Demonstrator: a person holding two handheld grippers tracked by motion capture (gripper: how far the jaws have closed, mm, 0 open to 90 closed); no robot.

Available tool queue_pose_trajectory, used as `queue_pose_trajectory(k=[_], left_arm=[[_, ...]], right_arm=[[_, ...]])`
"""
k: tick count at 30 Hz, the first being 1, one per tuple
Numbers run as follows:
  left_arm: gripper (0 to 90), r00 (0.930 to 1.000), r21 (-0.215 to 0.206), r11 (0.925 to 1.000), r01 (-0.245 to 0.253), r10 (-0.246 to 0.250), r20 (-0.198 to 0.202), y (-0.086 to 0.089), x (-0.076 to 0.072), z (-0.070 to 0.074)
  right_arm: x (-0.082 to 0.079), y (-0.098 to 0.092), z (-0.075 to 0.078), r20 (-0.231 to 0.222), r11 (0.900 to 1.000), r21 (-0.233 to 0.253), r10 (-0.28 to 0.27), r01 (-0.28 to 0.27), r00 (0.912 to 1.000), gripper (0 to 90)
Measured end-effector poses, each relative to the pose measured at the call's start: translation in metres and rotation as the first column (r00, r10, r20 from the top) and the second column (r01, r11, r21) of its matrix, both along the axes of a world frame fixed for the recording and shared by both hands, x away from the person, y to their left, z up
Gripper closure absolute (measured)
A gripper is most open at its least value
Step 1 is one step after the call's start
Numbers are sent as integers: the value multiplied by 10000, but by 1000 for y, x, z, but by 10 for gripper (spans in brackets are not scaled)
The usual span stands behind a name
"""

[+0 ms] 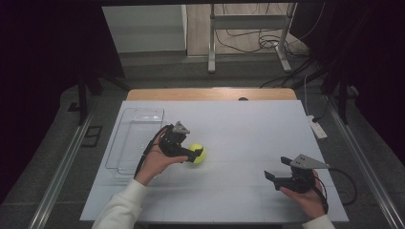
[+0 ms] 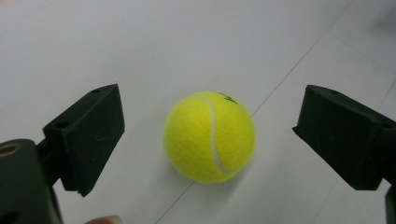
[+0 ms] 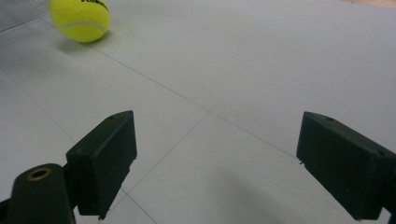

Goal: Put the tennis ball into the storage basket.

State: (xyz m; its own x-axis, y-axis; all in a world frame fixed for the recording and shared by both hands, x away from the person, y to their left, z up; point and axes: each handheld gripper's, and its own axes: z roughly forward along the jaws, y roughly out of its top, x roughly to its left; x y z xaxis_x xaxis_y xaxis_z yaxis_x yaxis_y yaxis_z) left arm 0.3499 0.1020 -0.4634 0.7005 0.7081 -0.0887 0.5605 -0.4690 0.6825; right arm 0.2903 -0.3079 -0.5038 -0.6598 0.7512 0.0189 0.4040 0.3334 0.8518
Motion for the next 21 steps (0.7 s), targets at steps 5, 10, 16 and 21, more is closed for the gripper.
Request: queue_pose_trajectory(k=[5, 10, 16, 21], left_arm=[[82, 9998, 145, 9999, 36, -34, -171, -3, 6, -4], [80, 9993, 334, 9994, 41, -28, -380, -6, 12, -9], [72, 9980, 406, 9991, 113, -88, -619, -9, 16, -14], [68, 9956, 495, 9984, 257, -210, -916, -13, 19, -16]], right_arm=[[0, 0, 0, 2, 10000, 34, -8, 8, 10000, 126], [1, 0, 0, -15, 10000, 28, -7, 7, 10000, 126], [0, 0, 0, -16, 10000, -2, 6, -6, 10000, 126], [0, 0, 0, -27, 10000, -5, 10, -10, 10000, 126]])
